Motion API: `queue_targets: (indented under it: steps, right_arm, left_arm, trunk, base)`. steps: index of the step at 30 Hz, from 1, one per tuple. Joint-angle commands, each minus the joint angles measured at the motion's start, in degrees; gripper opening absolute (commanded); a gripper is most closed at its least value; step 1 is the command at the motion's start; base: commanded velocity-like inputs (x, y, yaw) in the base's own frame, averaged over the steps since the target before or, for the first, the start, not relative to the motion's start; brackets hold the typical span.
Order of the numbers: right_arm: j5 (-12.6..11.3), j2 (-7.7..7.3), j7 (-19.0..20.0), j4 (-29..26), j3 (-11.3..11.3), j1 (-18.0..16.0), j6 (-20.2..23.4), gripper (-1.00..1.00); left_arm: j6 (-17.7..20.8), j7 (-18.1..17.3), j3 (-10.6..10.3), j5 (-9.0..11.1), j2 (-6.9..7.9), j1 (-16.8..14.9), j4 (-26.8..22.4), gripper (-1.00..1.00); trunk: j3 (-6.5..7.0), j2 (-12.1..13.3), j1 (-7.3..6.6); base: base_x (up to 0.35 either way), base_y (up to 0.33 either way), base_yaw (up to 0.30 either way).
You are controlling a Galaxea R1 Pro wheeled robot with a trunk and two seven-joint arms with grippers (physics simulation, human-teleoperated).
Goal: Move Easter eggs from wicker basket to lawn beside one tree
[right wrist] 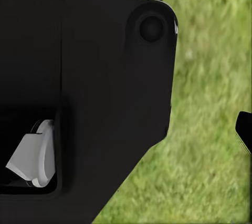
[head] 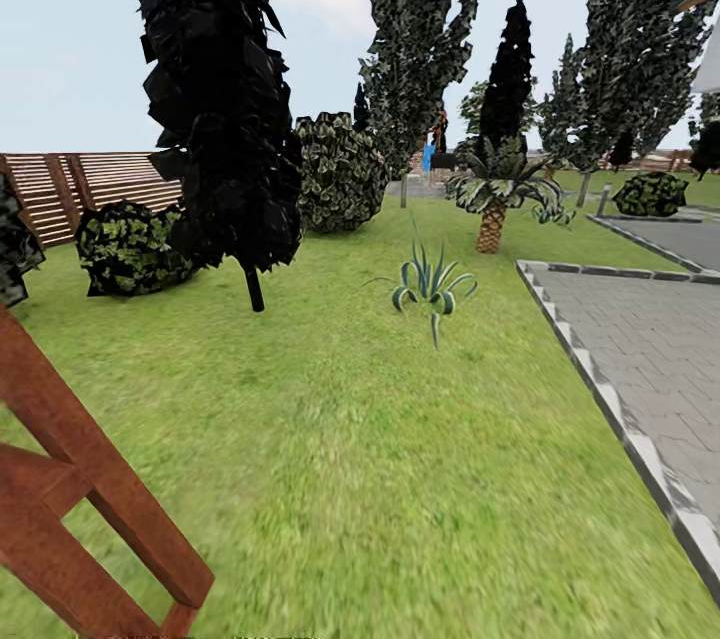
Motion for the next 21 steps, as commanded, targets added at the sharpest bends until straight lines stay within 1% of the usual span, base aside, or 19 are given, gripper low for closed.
queue_targets:
  steps: [1, 10, 21]
  right_arm:
    - [0.2, 0.01, -0.3, 0.1, 0.3, 0.0, -0.2, 1.00]
    - [0.4, 0.04, -0.3, 0.1, 0.3, 0.0, -2.0, 1.00]
    - [0.4, 0.09, -0.3, 0.1, 0.3, 0.0, -2.1, 1.00]
  left_arm:
    - [-0.1, 0.0, 0.3, 0.0, -0.02, 0.0, -0.1, 1.00]
    - [-0.1, 0.0, 0.3, 0.0, -0.02, 0.0, 0.0, 1.00]
    - [-0.1, 0.0, 0.3, 0.0, -0.02, 0.0, 0.0, 1.00]
  trunk:
    - [-0.08, -0.1, 0.03]
    - [-0.08, -0.1, 0.03]
    - [-0.08, -0.1, 0.03]
  base:
    - [-0.024, 0.000, 0.292]
    - [-0.148, 0.000, 0.292]
    - [-0.033, 0.000, 0.292]
